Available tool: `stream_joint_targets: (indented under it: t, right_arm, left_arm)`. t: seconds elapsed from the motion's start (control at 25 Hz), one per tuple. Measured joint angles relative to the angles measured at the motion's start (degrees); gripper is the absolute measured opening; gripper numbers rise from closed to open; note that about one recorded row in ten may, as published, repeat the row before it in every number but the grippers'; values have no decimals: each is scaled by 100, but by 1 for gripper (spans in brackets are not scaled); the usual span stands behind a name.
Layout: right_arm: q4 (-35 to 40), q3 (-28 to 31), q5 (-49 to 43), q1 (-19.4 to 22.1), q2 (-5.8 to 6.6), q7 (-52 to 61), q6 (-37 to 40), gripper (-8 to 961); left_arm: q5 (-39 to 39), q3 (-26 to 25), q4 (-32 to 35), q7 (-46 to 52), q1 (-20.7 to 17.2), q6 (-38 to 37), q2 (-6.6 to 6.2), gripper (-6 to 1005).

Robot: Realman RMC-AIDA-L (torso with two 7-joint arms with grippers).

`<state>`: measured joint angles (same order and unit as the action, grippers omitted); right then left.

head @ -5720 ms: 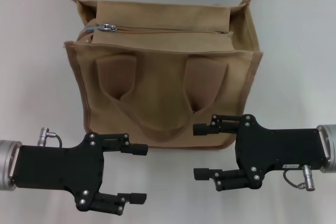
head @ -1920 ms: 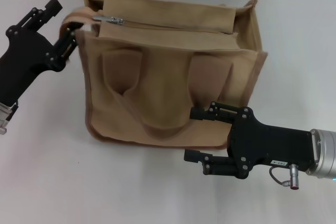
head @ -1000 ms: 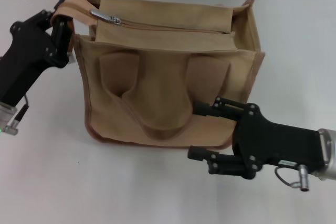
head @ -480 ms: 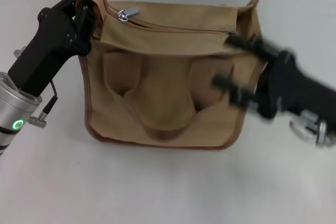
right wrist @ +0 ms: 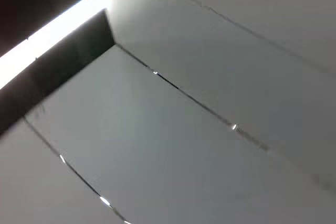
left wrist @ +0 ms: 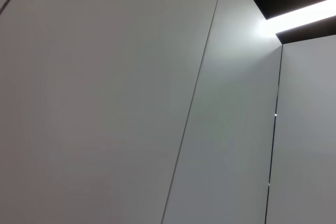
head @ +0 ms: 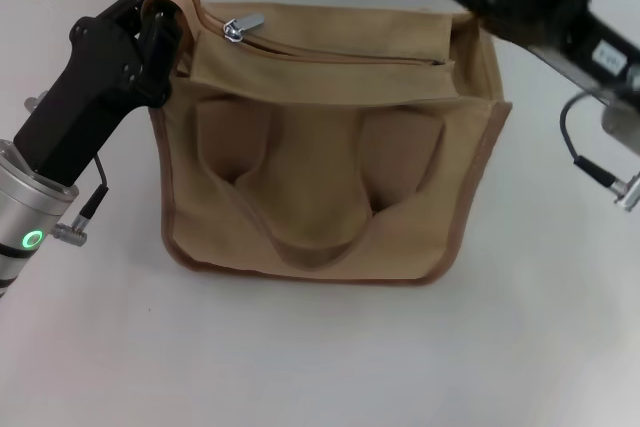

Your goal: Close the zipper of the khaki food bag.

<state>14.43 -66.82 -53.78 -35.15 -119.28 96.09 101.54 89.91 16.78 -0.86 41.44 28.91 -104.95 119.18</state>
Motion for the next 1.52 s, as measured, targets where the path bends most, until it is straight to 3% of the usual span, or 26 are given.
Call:
stream_joint_targets:
  t: [0.12,0.16,0.32,0.48,1.52]
  right_arm:
    - [-16,41,29,-227,-19,2196,-53,757]
    - [-123,37,64,-387,-45,3447,-209,757]
    - [-440,-65,68,-584,-64,4350,-506,757]
    - [-762,-147,68,-739,-65,4440,-771,757]
    - [-781,-668,65,-1252,-60,4293,-1454,757]
  left_arm:
    - [-6,0,-2,2,27,-31,0,32]
    - [-7,0,-2,2,51,-47,0,32]
    - [-9,0,-2,-12,107,-50,0,33]
    - [-17,0,1,2,177,-71,-1,34]
    - [27,2,-191,6,556,-27,0,42]
